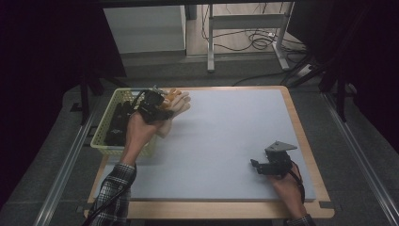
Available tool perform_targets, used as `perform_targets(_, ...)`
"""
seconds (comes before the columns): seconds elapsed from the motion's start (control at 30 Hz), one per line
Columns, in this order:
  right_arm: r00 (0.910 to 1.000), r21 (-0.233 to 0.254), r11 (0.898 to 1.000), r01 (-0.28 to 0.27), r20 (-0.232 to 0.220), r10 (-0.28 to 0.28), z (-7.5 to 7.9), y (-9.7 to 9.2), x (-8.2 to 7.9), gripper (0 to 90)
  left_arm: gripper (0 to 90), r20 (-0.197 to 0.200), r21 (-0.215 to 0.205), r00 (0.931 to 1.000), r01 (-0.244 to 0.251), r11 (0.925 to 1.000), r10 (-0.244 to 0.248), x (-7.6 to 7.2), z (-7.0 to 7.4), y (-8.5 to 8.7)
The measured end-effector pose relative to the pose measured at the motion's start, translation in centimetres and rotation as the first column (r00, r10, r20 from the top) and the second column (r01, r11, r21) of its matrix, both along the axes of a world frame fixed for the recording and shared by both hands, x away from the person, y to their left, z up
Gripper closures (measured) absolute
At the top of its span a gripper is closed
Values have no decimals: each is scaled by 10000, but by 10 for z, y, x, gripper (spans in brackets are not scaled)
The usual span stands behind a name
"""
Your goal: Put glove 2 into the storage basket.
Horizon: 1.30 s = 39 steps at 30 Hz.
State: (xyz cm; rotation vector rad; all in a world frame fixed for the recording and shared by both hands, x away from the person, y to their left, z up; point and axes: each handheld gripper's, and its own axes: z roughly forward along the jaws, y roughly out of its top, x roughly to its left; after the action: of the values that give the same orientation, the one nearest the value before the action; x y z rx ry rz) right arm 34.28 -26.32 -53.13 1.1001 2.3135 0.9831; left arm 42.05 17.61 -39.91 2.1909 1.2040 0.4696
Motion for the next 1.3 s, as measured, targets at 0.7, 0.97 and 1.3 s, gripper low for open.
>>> perform_targets(0.7, 10000, -7, 10000, 0, 6, 0, 0, 0, 0, 230, 610, -3, -321, 9826, -1855, 9821, 1855, -1, 1, 77)
perform_targets(0.97, 10000, -6, 10000, 7, 1, -7, 0, 0, 0, 229, 607, -150, -406, 9676, -2525, 9667, 2521, 3, -9, 100)
perform_targets(1.3, 10000, -9, 10000, 8, 4, -8, 0, 0, 0, 229, 605, -286, -454, 9589, -2834, 9579, 2823, 10, -22, 109)
